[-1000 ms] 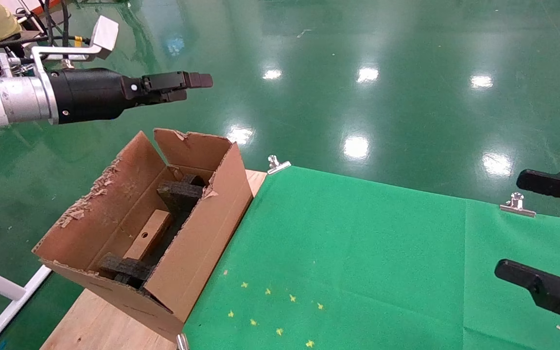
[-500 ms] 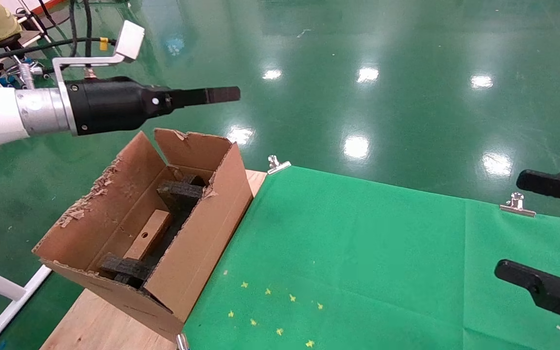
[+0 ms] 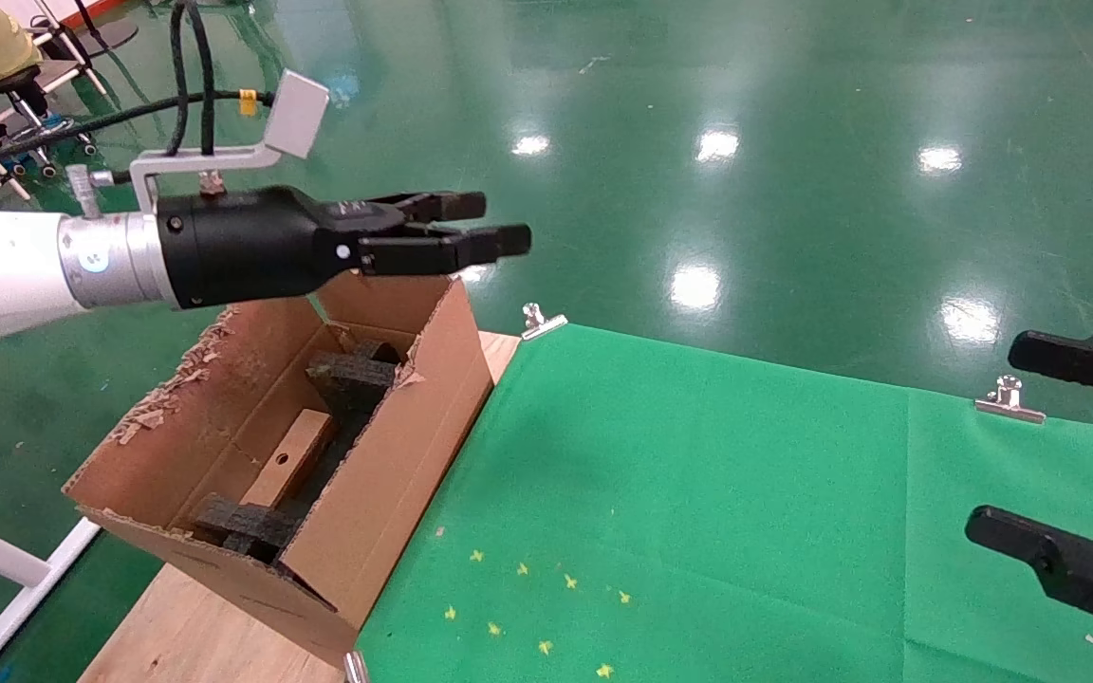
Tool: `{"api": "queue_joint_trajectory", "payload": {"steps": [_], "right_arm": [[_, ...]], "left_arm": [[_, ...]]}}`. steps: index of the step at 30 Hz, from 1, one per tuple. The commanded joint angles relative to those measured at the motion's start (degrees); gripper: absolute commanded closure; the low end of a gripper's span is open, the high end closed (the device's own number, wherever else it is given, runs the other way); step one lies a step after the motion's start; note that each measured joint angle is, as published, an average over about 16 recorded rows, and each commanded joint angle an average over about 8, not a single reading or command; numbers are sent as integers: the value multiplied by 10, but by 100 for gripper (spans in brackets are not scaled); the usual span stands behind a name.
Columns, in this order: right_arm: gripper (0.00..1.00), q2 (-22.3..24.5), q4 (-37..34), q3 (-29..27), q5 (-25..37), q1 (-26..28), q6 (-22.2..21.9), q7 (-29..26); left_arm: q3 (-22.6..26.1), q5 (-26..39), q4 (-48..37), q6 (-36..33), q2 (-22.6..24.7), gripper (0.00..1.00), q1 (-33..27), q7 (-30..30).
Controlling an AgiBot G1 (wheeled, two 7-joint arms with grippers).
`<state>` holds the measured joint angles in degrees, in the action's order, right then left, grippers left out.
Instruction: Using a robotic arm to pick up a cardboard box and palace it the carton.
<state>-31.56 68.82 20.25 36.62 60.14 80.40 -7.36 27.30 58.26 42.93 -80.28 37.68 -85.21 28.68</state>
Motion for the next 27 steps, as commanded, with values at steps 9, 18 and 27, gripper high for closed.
{"api": "queue_joint_trajectory", "payload": {"steps": [9,18,27], "right_arm": [[0,0,0,0,0,0,0,0],[0,0,0,0,0,0,0,0],[0,0,0,0,0,0,0,0]], "left_arm": [[-35,-51,95,-17,-8,0,74,-56],[-67,-97,181,-32,-16,0,140,-106],[-98,-143,267,-47,-23,0,206,-156]]}}
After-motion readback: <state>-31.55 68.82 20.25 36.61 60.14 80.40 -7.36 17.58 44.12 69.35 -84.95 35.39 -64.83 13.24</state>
